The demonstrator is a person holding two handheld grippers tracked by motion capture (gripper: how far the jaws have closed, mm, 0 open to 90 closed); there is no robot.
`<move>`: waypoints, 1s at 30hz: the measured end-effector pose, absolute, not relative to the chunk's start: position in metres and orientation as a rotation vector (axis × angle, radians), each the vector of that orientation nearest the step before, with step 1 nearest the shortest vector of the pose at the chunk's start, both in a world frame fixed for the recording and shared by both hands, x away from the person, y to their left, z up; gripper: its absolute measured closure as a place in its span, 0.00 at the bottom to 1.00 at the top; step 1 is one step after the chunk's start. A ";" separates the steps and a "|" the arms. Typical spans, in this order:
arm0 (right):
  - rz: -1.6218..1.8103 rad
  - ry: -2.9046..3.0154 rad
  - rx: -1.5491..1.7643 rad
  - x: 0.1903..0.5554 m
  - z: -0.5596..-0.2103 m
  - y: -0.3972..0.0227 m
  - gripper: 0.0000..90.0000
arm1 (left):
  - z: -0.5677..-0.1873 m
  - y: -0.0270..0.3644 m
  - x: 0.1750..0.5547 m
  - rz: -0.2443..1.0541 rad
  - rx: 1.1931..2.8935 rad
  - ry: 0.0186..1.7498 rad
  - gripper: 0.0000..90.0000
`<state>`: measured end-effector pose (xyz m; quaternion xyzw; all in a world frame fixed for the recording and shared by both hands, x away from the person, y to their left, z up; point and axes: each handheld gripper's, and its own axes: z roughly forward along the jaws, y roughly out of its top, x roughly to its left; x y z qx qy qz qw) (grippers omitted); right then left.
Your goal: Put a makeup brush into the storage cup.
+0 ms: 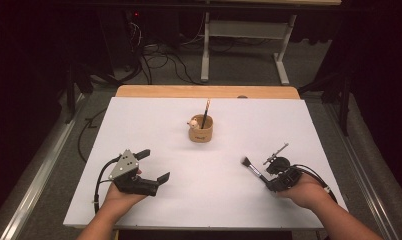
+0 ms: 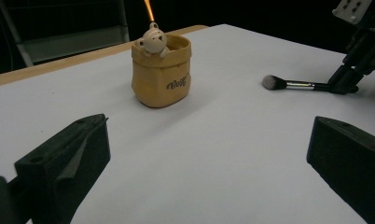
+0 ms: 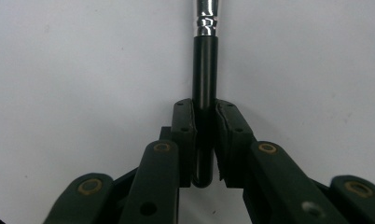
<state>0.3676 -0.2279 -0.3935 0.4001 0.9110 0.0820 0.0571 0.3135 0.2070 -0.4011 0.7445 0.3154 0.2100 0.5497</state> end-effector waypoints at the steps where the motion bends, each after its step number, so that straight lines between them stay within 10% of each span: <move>1: 0.249 2.767 1.216 0.368 -0.393 -0.228 0.91 | -0.401 0.207 0.313 0.497 1.763 0.746 0.00; 30: 0.236 2.774 1.139 0.375 -0.379 -0.217 0.91 | -0.400 0.210 0.314 0.496 1.753 0.751 0.00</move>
